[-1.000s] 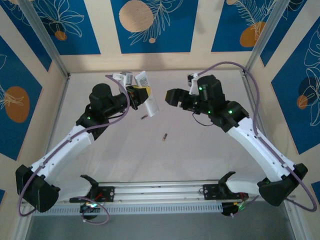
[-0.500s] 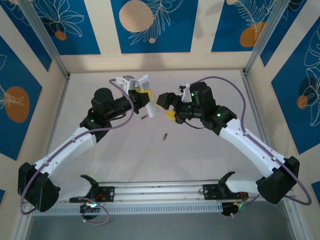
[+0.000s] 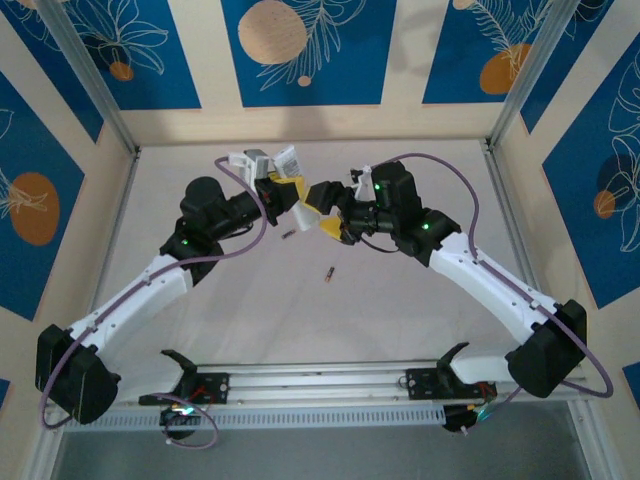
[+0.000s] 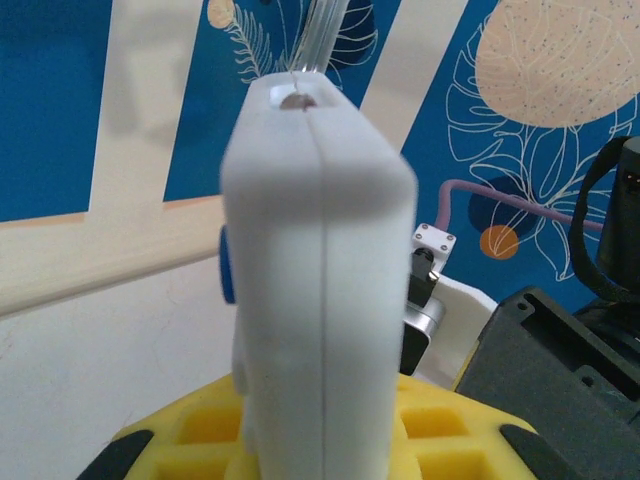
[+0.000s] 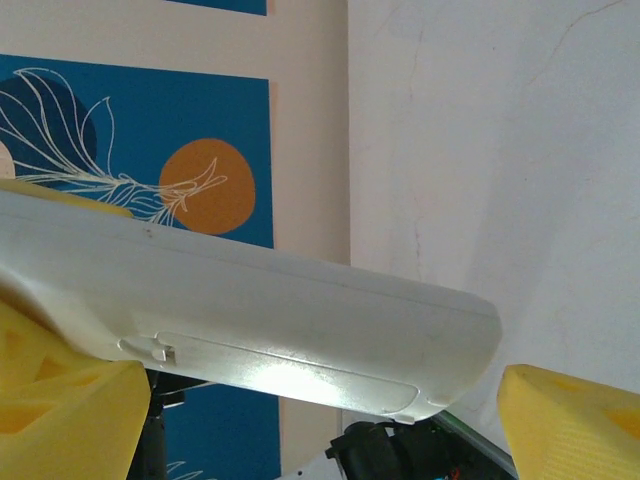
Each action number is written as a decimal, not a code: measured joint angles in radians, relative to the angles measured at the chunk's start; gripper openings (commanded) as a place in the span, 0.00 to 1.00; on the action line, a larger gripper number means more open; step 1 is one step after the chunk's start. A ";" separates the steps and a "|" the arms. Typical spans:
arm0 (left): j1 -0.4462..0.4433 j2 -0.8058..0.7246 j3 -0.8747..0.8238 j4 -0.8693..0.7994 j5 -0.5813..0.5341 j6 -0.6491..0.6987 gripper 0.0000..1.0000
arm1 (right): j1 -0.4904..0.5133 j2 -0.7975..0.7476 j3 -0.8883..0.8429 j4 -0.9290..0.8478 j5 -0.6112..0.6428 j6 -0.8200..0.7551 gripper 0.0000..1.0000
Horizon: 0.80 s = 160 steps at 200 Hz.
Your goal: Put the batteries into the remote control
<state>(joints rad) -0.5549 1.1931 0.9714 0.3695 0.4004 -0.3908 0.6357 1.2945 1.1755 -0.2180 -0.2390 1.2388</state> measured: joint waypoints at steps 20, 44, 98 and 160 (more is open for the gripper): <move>0.000 0.000 -0.006 0.010 0.001 -0.003 0.00 | 0.000 0.002 0.000 0.008 0.003 0.014 0.89; 0.000 0.000 -0.008 0.018 0.003 -0.003 0.00 | 0.000 0.008 0.000 0.023 0.003 0.027 0.89; 0.000 0.000 -0.023 0.045 0.003 -0.003 0.00 | -0.004 0.008 -0.012 0.034 0.008 0.050 0.83; 0.002 0.000 -0.039 0.061 -0.012 -0.029 0.00 | 0.005 0.015 -0.019 0.042 0.044 0.053 0.82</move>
<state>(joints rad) -0.5533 1.1927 0.9329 0.4301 0.3882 -0.4198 0.6411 1.3098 1.1561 -0.1757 -0.1947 1.2919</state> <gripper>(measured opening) 0.185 0.825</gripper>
